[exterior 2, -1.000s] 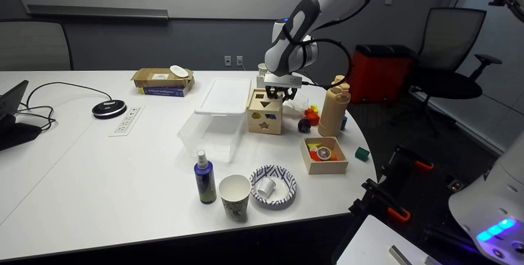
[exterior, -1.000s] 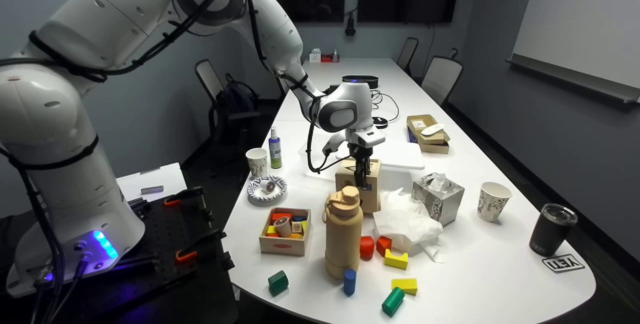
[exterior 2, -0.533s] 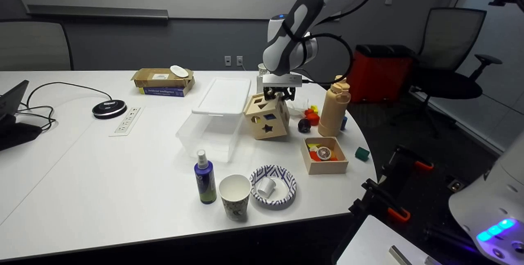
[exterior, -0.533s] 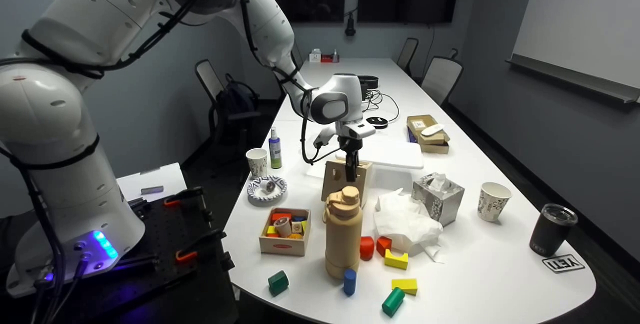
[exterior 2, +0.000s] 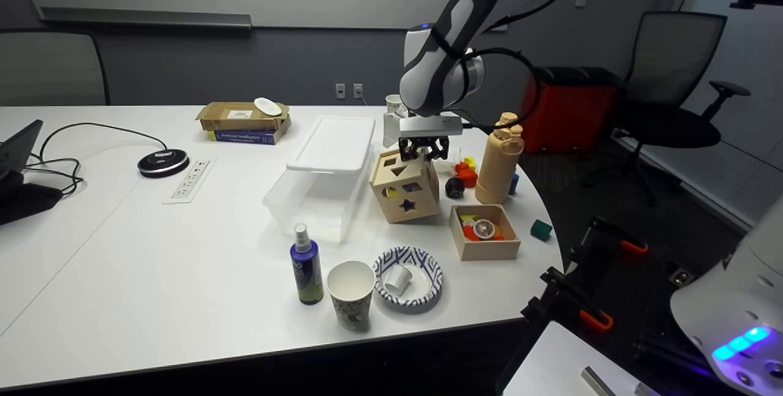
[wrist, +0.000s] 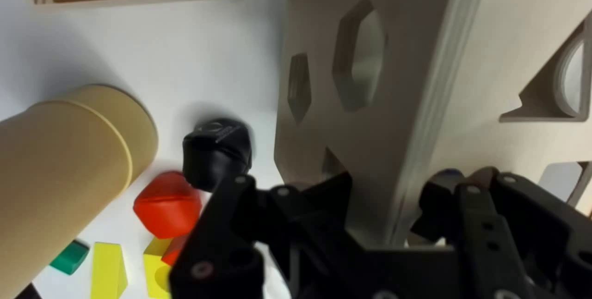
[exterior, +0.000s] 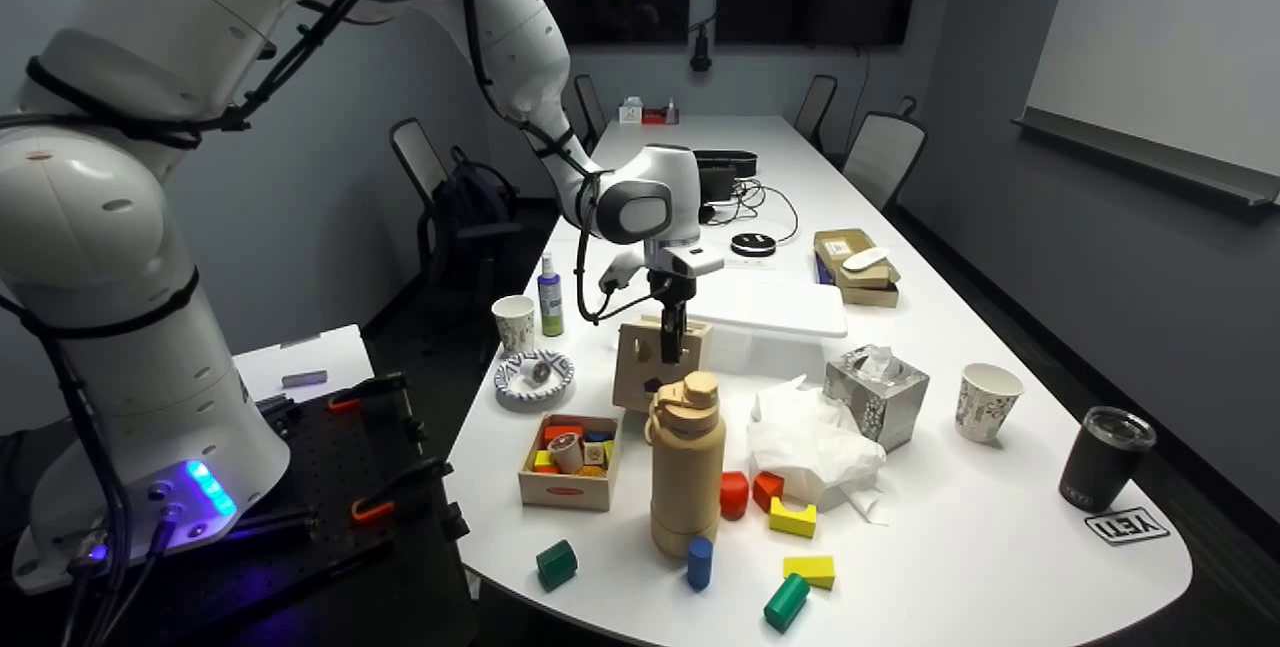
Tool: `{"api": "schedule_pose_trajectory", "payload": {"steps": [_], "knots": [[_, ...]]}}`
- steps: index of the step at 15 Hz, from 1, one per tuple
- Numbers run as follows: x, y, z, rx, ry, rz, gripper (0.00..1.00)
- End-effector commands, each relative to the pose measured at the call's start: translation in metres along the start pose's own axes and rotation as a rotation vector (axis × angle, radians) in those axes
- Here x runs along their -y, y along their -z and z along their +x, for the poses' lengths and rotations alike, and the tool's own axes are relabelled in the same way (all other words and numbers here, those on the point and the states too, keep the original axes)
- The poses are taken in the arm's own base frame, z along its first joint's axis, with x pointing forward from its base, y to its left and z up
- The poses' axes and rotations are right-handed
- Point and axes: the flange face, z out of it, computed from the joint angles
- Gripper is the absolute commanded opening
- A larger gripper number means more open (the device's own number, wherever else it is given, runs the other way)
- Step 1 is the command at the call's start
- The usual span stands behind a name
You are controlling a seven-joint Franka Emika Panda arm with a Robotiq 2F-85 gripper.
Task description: Close the box and move it to the left
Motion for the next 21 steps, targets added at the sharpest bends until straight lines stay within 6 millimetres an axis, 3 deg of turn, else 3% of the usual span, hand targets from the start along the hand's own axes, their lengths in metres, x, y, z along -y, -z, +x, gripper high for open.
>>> {"api": "schedule_pose_trajectory", "payload": {"steps": [1, 11, 12, 13, 18, 21], "knots": [[0.000, -0.002, -0.035, 0.029, 0.077, 0.002, 0.00], [0.008, -0.011, -0.077, 0.091, 0.196, -0.010, 0.00], [0.008, -0.012, -0.080, 0.097, 0.210, -0.009, 0.09], [0.008, -0.014, -0.083, 0.100, 0.222, -0.008, 0.26], [-0.002, -0.034, -0.106, 0.156, 0.290, -0.053, 0.62], [0.000, -0.027, -0.106, 0.151, 0.303, -0.049, 0.83]]}}
